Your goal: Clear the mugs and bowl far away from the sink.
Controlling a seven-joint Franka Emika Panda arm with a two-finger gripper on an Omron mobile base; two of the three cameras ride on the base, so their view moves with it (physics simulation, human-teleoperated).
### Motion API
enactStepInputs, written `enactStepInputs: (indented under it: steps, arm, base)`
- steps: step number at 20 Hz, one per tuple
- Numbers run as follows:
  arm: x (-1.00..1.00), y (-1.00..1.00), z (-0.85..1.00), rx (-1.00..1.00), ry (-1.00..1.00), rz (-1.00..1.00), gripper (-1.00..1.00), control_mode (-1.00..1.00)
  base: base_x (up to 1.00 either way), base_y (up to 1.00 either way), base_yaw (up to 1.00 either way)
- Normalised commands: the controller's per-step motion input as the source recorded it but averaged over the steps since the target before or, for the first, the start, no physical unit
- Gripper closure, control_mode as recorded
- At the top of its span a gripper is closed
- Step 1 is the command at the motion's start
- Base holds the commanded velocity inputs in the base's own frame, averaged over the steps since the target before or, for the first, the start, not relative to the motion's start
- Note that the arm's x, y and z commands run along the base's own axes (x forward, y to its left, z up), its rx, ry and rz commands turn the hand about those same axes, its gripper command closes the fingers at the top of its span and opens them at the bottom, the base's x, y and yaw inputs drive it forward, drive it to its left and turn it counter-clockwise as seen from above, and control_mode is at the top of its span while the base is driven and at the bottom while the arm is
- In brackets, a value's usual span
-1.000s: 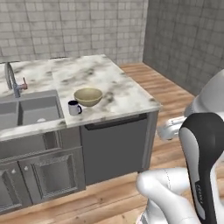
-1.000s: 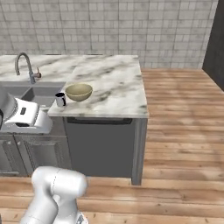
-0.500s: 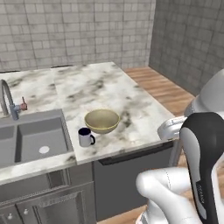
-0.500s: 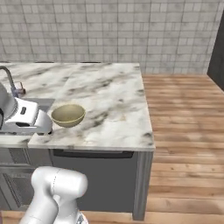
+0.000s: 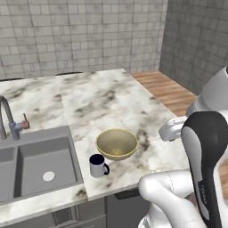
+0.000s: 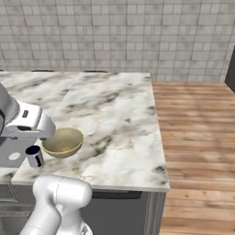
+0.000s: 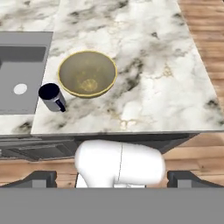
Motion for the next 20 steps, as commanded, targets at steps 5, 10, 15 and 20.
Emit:
enactStepInputs:
  steps: [5, 10, 15, 20]
  arm:
    - [0.0, 0.0, 0.0, 0.0, 0.0, 0.0, -1.0, 1.0]
    - [0.0, 0.0, 0.0, 0.0, 0.0, 0.0, -1.0, 1.0]
    - [0.0, 0.0, 0.0, 0.0, 0.0, 0.0, -1.0, 1.0]
    - [0.7, -0.09, -0.52, 0.15, 0.02, 0.3, -1.0, -1.0]
  base:
    - [1.0, 0.0, 0.0]
    - [1.0, -0.09, 0.34]
    - [0.93, -0.22, 0.6]
    - [0.2, -0.04, 0.12]
